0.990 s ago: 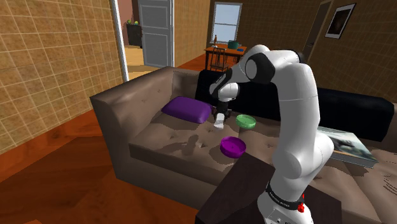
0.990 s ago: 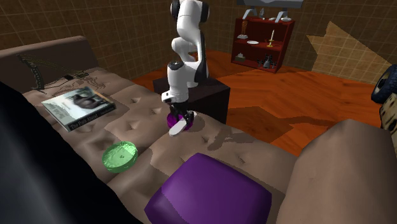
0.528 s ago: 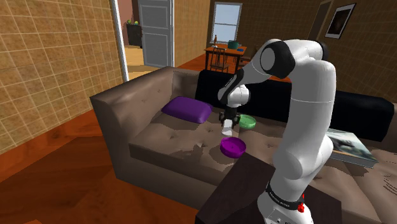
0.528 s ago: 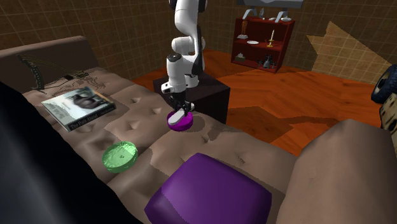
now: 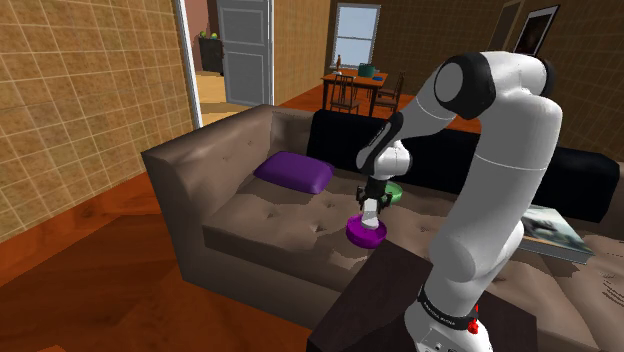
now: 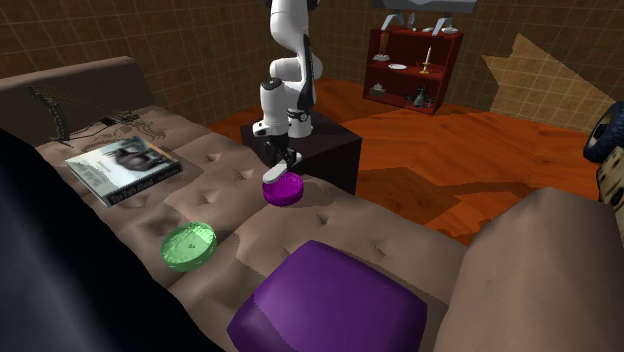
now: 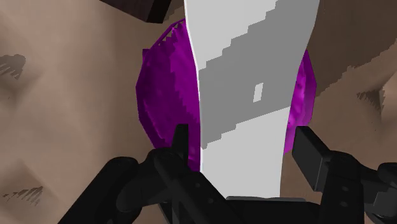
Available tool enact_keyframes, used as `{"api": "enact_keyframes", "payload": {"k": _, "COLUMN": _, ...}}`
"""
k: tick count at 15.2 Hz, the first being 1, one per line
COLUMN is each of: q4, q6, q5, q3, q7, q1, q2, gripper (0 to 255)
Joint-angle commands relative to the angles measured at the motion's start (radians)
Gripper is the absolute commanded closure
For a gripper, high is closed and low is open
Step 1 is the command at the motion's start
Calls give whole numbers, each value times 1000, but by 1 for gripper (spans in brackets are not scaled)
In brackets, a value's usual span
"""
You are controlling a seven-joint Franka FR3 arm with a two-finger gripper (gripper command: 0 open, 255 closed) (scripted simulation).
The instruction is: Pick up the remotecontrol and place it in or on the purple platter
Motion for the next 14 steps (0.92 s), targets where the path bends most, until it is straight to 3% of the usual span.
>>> {"api": "enact_keyframes", "payload": {"k": 1, "q4": -7, "q6": 30, "q5": 23, "q3": 6, "q7": -18, "q1": -2, "q2": 25, "gripper": 255}}
{"api": "enact_keyframes", "payload": {"k": 12, "q4": 14, "q6": 169, "q5": 178, "q3": 83, "q7": -134, "q1": -49, "q2": 197, "gripper": 255}}
{"api": "enact_keyframes", "payload": {"k": 14, "q4": 14, "q6": 169, "q5": 177, "q3": 83, "q7": -133, "q1": -49, "q2": 197, "gripper": 255}}
